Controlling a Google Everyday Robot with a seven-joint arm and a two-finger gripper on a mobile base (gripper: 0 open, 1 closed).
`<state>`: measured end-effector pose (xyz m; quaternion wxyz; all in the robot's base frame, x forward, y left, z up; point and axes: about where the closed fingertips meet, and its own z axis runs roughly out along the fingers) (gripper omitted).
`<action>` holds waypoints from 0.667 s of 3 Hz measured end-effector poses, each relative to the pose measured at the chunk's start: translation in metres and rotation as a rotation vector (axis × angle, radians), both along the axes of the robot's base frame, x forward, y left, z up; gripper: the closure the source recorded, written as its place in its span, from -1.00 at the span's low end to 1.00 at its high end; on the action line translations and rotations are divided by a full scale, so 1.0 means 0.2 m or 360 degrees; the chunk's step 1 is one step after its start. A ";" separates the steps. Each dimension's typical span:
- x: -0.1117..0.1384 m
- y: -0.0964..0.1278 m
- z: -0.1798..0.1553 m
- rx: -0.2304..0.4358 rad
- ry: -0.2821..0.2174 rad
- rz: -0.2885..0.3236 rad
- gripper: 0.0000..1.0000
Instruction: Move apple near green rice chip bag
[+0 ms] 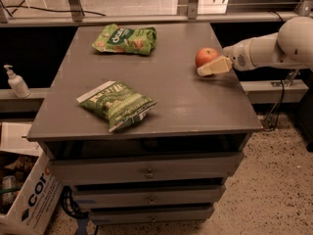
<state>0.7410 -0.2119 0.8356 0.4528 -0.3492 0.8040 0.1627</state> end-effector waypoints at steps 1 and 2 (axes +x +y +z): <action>0.03 0.01 0.00 0.0062 -0.0008 0.0007 -0.17; 0.04 0.04 0.02 0.0118 -0.0020 0.0034 0.30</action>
Offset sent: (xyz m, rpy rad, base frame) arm 0.0099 0.0072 0.0126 0.1141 -0.0281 0.0321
